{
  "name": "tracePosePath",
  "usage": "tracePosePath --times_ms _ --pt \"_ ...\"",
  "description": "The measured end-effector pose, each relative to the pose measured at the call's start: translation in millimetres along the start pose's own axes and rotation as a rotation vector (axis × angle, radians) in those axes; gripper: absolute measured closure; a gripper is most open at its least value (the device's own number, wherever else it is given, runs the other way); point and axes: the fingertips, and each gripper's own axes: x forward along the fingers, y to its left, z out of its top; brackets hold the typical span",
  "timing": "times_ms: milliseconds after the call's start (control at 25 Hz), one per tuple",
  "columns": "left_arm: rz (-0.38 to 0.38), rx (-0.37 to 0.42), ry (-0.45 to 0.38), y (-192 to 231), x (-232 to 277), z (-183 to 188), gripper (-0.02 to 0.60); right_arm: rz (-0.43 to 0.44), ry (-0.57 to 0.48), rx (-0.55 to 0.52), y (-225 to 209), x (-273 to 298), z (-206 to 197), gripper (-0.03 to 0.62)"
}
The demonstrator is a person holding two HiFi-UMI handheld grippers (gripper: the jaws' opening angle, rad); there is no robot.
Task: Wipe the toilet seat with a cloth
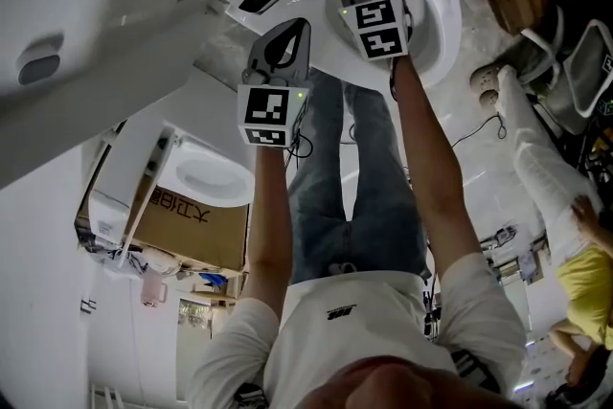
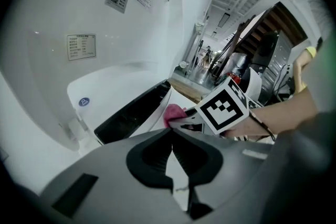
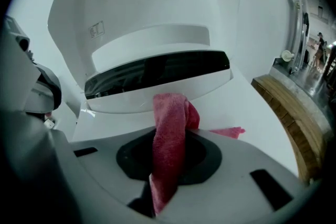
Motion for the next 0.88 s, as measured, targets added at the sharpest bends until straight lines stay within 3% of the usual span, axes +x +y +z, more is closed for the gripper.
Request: tracePosePath --times_ms 280,560,880 --pt "0.033 -0.031 0.004 1.8 -18.1 -19.5 0.571 0.097 0.034 -0.049 43.6 -0.8 -15.2 0.543" --pt "0.057 -0.046 0.008 -2.9 -36.0 -40.3 0.571 0.19 0.077 -0.171 85.8 -9.9 -29.2 0.543" --pt "0.089 -0.056 0.003 -6.0 -55.5 -57.5 0.571 0.259 0.084 -0.203 117.6 -20.8 -45.9 0.543"
